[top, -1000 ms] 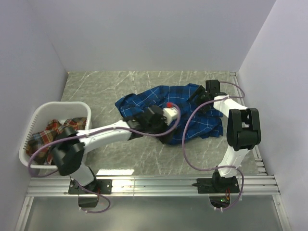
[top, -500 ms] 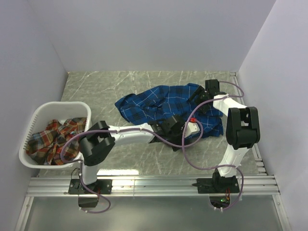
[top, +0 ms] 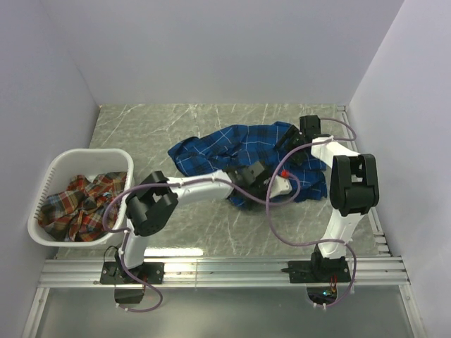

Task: Fold and stack the long sleeve shirts
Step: Flatten the shirt out

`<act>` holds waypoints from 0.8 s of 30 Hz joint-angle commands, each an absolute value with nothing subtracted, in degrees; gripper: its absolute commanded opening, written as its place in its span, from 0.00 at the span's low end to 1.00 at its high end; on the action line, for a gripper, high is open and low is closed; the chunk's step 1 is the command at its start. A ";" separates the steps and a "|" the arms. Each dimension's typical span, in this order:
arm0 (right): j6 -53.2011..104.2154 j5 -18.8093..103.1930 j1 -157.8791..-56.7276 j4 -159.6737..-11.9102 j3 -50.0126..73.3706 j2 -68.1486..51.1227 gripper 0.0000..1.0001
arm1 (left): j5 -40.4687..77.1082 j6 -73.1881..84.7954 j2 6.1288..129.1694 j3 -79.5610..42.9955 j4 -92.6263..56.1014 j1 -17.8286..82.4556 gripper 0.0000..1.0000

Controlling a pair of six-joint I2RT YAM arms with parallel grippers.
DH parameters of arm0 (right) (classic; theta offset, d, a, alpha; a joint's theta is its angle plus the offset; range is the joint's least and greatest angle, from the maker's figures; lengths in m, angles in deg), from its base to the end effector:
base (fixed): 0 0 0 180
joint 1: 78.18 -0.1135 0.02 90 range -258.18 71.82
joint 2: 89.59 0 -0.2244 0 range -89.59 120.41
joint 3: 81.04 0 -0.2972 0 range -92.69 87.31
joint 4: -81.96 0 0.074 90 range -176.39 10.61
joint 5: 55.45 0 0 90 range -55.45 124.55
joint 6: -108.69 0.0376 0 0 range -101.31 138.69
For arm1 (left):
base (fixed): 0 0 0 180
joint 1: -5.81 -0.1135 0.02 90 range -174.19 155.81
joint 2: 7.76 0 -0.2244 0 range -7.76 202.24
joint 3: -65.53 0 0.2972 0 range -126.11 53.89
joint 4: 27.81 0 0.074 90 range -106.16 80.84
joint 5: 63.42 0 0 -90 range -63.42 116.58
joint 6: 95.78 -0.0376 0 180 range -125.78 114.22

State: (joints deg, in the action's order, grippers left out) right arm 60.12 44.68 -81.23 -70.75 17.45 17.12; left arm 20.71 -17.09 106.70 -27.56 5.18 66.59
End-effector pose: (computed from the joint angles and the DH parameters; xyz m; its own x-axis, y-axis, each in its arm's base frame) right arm 0.4201 0.0290 0.1138 -0.6993 0.6151 -0.3642 0.4047 0.7607 0.5075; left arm 0.2186 -0.3986 0.1189 -0.2131 0.7805 -0.5877 0.9576 0.2861 0.0328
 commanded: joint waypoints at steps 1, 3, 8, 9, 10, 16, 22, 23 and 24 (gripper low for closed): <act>58.69 42.64 -80.38 -71.27 13.32 19.21 0.81 | 10.53 -21.49 101.94 -38.90 20.01 62.34 0.01; 58.07 42.37 -80.37 -70.39 11.29 20.27 0.81 | 6.56 -23.34 100.00 -44.51 31.26 61.10 0.01; 57.19 41.58 -80.11 -68.81 7.16 22.29 0.81 | 1.88 -29.68 95.35 -50.17 47.79 59.16 0.00; 57.10 41.58 -80.20 -68.46 6.63 22.47 0.82 | 1.27 -30.47 94.99 -50.61 49.83 59.16 0.01; 56.84 41.50 -80.02 -68.02 5.93 22.47 0.82 | 0.66 -32.56 94.47 -50.79 51.76 59.08 0.01; 55.78 40.62 -79.50 -67.31 4.61 21.94 0.82 | -3.21 -35.22 86.38 -44.21 51.26 56.88 0.01; 54.56 40.44 -79.32 -66.88 3.21 21.85 0.83 | -5.86 -34.70 80.23 -32.79 48.10 56.70 0.00; 54.38 40.27 -79.41 -66.79 3.03 21.76 0.83 | -5.07 -33.91 79.35 -30.16 47.74 56.70 0.01; 54.29 40.18 -79.49 -66.79 2.94 21.59 0.83 | -4.36 -33.29 79.08 -28.92 47.13 56.62 0.01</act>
